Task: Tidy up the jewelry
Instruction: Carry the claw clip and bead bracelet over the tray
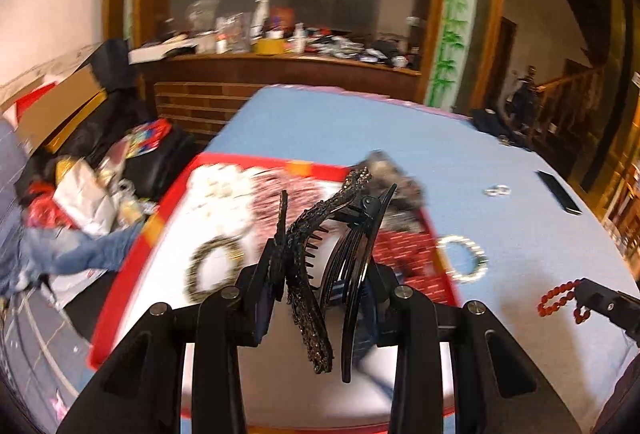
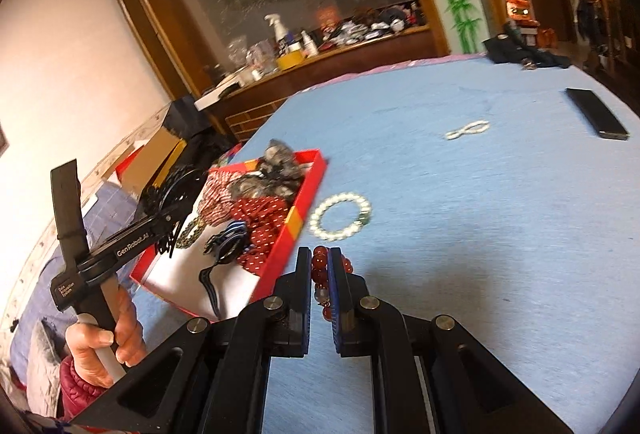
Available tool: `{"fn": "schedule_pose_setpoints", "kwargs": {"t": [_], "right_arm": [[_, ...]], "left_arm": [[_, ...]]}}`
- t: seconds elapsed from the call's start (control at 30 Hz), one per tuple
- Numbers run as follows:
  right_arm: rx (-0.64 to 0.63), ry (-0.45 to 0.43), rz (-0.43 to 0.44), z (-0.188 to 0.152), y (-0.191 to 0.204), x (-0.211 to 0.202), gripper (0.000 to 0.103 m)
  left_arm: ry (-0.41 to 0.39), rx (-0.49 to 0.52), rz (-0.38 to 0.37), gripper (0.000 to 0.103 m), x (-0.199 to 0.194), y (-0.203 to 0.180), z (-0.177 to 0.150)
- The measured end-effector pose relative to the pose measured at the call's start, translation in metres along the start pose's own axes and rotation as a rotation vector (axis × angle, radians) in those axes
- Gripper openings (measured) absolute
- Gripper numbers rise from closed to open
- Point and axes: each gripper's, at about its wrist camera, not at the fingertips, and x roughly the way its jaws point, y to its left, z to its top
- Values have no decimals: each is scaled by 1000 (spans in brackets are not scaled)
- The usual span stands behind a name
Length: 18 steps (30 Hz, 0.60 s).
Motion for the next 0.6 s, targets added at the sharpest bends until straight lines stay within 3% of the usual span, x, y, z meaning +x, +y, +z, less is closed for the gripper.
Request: {"fn": "schedule_pose_setpoints", "kwargs": {"t": [0.2,0.3,0.53,0.6], "right_arm": [[-23,44,63,9,26,30,9],[-51,62,95,13,44,43,9],[-129,111,168,10,94,77,9],[-149,124,184,8,106,88,9]], "left_arm": [[37,-86,56,34,8,50,-11],[66,-131,45,34,13,66,-18],[80,-112,12,34,17,61,-19],[105,-128,37,34,22,64,-19]]}}
